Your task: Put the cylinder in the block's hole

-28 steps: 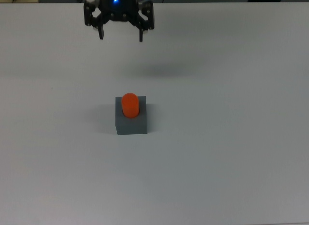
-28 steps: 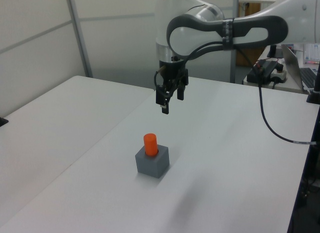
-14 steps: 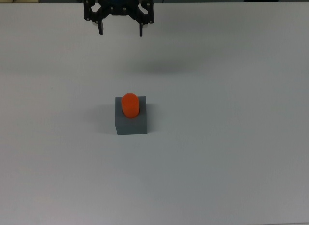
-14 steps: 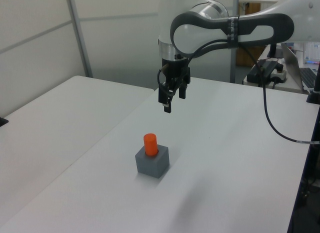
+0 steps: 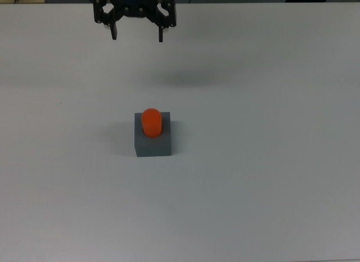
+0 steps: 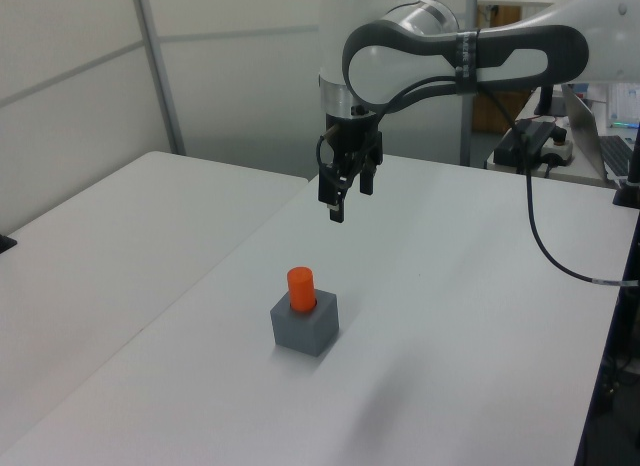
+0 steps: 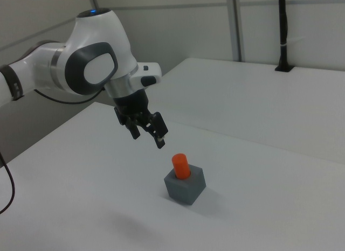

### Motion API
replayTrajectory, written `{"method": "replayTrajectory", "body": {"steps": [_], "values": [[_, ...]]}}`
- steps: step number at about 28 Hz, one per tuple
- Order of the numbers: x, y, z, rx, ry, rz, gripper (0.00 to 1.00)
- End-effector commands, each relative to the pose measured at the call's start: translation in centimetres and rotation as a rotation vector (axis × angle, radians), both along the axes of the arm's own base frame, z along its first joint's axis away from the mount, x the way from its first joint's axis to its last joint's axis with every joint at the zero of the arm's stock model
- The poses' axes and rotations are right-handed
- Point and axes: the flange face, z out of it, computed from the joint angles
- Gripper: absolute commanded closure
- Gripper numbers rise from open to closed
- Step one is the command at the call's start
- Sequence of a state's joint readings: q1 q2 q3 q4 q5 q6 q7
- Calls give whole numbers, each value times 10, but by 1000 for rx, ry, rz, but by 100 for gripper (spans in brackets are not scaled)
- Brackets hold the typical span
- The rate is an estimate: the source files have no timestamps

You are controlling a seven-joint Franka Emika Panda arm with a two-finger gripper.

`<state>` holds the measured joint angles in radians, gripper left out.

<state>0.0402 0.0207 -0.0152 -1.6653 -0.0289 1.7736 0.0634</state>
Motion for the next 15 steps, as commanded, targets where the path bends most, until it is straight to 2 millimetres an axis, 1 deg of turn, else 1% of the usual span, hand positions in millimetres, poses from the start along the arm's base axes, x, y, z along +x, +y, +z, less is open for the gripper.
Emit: {"method": "replayTrajectory", "body": {"steps": [1, 4, 13, 15], "values": [[-8, -3, 5, -5, 16, 19, 0], [-7, -2, 9, -2, 7, 16, 0], [-15, 0, 7, 7, 69, 35, 0], [-17, 0, 14, 6, 64, 42, 0]]}}
